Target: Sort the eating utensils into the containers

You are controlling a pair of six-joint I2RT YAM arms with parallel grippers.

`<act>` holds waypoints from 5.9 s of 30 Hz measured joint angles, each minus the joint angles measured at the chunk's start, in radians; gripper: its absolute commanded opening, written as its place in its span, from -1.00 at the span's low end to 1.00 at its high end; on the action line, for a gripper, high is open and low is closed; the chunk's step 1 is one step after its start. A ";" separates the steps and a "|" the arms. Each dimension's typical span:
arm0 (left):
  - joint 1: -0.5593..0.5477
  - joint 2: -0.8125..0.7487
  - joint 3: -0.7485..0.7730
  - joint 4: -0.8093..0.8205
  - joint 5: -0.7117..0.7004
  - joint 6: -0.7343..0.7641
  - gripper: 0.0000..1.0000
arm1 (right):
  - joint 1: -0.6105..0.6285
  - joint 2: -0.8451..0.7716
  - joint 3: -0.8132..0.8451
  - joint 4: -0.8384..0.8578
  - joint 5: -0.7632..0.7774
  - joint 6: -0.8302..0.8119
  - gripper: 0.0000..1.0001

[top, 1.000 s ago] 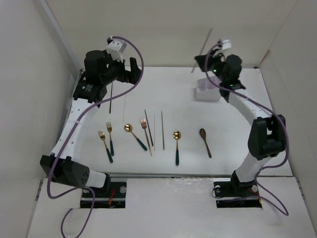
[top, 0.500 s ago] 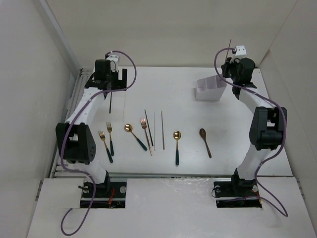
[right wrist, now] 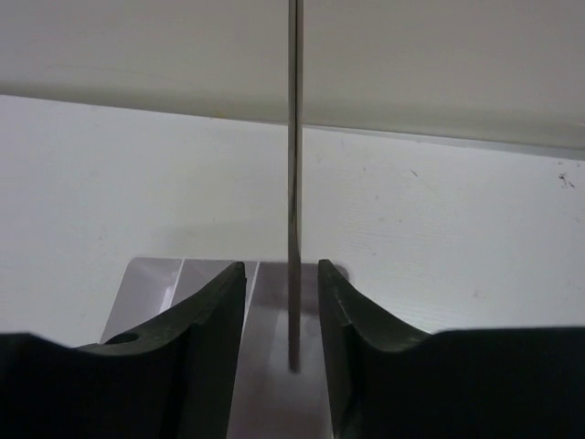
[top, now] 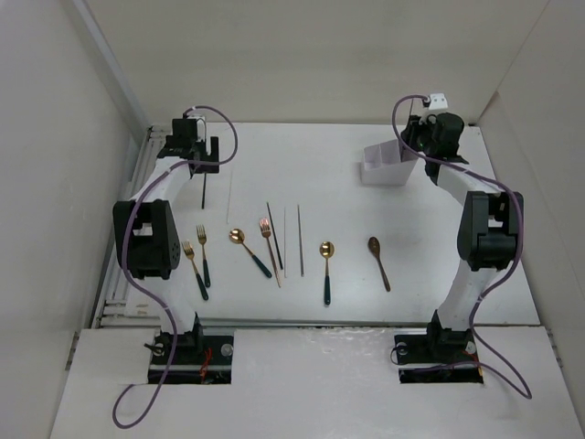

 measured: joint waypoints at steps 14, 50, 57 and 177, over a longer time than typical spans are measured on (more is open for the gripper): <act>0.031 0.279 0.095 0.022 -0.014 0.018 0.57 | 0.003 -0.171 -0.033 -0.039 0.027 0.019 0.11; 0.070 0.462 0.412 -0.206 0.203 0.047 -1.00 | 0.104 -0.567 -0.089 -0.061 0.140 -0.087 0.30; 0.076 0.360 0.344 -0.240 0.362 0.074 -1.00 | 0.177 -0.568 -0.120 -0.083 0.027 -0.103 0.35; -0.227 -0.381 -0.051 0.024 0.274 -0.029 0.49 | 0.032 -0.153 0.180 -0.136 -0.168 0.103 -1.00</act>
